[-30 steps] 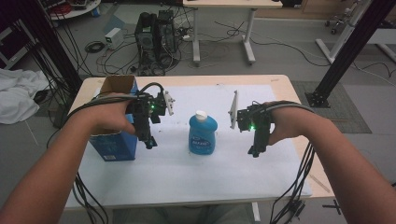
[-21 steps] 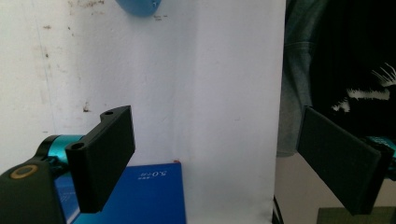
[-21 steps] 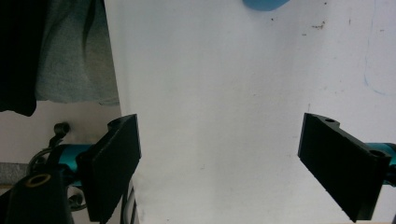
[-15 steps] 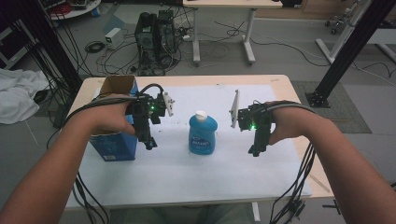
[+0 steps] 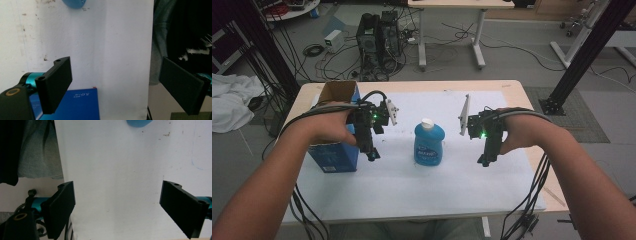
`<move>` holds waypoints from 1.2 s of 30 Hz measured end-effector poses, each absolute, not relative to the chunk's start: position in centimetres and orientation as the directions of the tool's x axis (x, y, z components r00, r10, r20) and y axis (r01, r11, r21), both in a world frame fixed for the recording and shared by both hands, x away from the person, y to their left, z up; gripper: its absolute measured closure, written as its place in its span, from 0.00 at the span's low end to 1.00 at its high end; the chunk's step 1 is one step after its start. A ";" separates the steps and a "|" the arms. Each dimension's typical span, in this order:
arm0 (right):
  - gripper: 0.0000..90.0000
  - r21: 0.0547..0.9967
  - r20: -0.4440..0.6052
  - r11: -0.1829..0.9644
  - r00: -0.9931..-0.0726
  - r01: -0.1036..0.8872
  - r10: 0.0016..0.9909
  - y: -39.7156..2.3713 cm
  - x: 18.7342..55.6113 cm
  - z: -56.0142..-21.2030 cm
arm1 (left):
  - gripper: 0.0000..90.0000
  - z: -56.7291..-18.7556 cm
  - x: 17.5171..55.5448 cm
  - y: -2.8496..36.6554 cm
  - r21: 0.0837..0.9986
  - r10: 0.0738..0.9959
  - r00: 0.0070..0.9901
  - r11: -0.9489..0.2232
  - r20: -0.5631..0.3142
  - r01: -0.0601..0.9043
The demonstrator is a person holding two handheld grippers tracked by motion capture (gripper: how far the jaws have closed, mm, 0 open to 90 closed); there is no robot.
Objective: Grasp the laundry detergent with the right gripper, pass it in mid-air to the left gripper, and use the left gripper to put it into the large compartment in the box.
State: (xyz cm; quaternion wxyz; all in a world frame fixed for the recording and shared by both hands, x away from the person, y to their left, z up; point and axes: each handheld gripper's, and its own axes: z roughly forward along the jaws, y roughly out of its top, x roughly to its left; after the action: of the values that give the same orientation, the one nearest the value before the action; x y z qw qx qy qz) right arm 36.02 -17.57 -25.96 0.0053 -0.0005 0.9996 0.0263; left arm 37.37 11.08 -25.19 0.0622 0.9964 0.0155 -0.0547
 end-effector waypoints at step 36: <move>0.13 0.468 -0.019 0.880 -0.995 0.081 0.102 -20.2 36.2 -25.5 | 0.13 -25.2 36.6 11.7 0.129 0.027 0.994 -0.991 -0.108 0.041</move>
State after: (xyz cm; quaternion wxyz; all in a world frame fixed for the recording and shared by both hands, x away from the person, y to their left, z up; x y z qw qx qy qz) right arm 36.25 -20.23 -25.46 0.0215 0.0472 0.9692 0.2406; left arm 36.63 11.71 -25.21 0.0655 0.9963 0.0172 -0.0529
